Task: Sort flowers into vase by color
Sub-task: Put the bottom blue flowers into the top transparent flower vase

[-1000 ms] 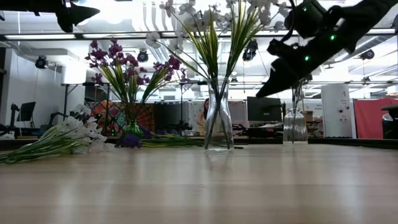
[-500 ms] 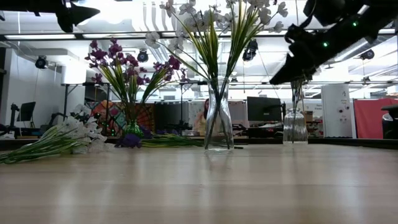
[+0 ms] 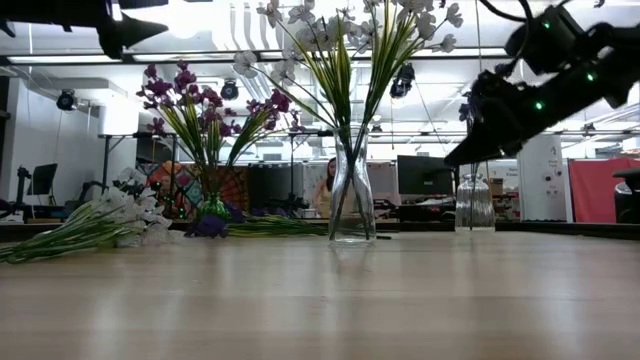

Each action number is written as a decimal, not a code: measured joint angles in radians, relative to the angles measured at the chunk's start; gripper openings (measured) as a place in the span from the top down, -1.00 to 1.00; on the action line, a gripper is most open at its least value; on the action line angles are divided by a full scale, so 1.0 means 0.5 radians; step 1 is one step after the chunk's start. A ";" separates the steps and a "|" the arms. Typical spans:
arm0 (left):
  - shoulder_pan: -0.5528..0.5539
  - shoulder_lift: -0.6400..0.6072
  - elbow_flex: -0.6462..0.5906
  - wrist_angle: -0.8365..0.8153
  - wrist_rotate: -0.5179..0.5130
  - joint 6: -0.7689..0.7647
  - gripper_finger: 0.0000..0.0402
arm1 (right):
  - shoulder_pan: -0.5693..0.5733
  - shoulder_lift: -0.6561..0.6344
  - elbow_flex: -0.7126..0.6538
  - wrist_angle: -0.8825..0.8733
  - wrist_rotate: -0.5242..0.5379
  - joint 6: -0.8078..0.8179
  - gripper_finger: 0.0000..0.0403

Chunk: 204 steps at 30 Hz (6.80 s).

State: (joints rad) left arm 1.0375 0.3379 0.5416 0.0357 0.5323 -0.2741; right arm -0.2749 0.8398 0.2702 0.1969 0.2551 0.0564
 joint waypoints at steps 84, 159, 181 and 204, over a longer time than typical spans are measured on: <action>0.001 0.086 0.000 0.002 0.002 -0.001 -0.34 | 0.031 0.447 -0.119 0.737 -0.001 0.077 0.01; 0.001 0.086 0.000 0.001 0.002 0.007 -0.34 | -0.253 2.050 0.401 1.594 -0.275 -0.152 0.81; 0.000 0.086 0.000 0.001 0.002 0.007 -0.34 | -0.161 1.913 0.381 1.620 -0.284 -0.188 0.94; 0.000 0.095 0.000 0.001 0.001 0.008 -0.34 | -0.147 1.232 -0.172 1.606 -0.136 0.087 0.94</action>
State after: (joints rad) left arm 1.0377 0.3852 0.5415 0.0360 0.5327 -0.2703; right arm -0.3481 1.4560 0.1840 0.9997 0.1874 0.0999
